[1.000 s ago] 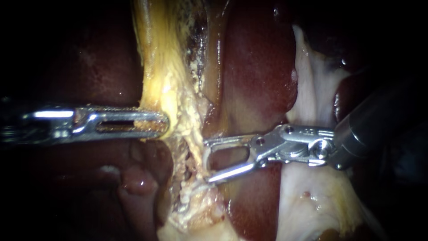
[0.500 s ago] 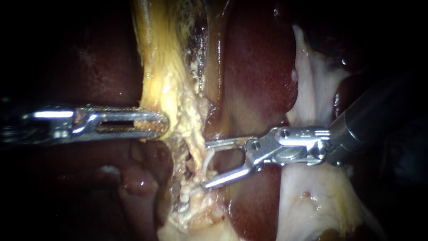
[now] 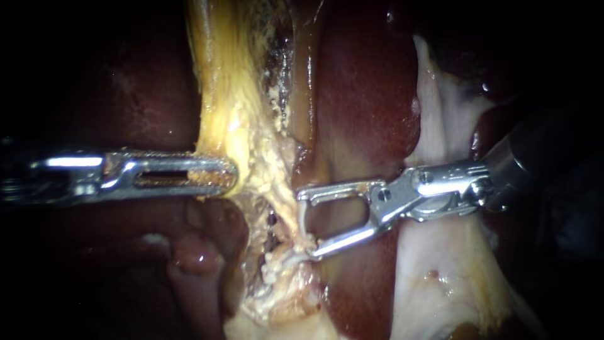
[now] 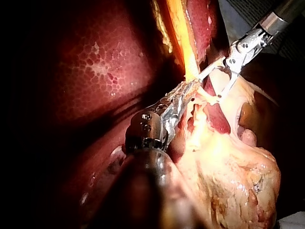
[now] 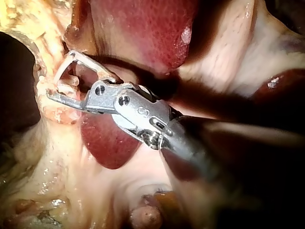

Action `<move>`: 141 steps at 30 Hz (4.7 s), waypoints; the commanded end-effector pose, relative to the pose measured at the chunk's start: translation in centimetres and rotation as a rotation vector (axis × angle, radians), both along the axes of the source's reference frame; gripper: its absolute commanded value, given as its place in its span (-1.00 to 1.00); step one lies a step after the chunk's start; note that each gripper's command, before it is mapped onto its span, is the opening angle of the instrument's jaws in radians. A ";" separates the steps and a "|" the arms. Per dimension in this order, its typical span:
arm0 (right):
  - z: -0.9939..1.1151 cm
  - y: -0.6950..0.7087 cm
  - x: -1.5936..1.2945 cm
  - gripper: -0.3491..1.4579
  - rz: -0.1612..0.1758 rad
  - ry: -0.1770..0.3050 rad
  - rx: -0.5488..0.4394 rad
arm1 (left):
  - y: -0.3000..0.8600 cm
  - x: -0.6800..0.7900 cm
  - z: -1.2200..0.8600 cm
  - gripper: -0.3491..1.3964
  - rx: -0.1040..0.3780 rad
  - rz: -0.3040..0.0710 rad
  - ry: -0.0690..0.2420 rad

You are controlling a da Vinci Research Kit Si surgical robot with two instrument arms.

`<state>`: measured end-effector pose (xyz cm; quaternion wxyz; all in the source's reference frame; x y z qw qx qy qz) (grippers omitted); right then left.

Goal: Going back third clip left tube

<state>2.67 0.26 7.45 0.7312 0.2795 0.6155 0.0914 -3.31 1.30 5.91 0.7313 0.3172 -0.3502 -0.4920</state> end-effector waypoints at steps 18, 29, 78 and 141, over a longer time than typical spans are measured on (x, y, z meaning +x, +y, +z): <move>-0.25 0.10 -0.21 0.05 0.011 0.040 0.009 | 0.00 0.01 0.00 -1.00 0.005 -0.003 0.000; -0.33 0.17 -0.22 0.05 0.024 0.049 0.041 | 0.01 0.01 0.01 -1.00 0.010 -0.006 0.000; 0.04 -0.28 0.43 0.05 0.238 -0.142 0.554 | 0.01 -0.02 0.01 -1.00 0.025 -0.018 0.003; 0.11 -0.11 -0.14 0.05 0.114 -0.014 0.221 | -0.01 -0.02 -0.01 -1.00 0.027 -0.013 -0.001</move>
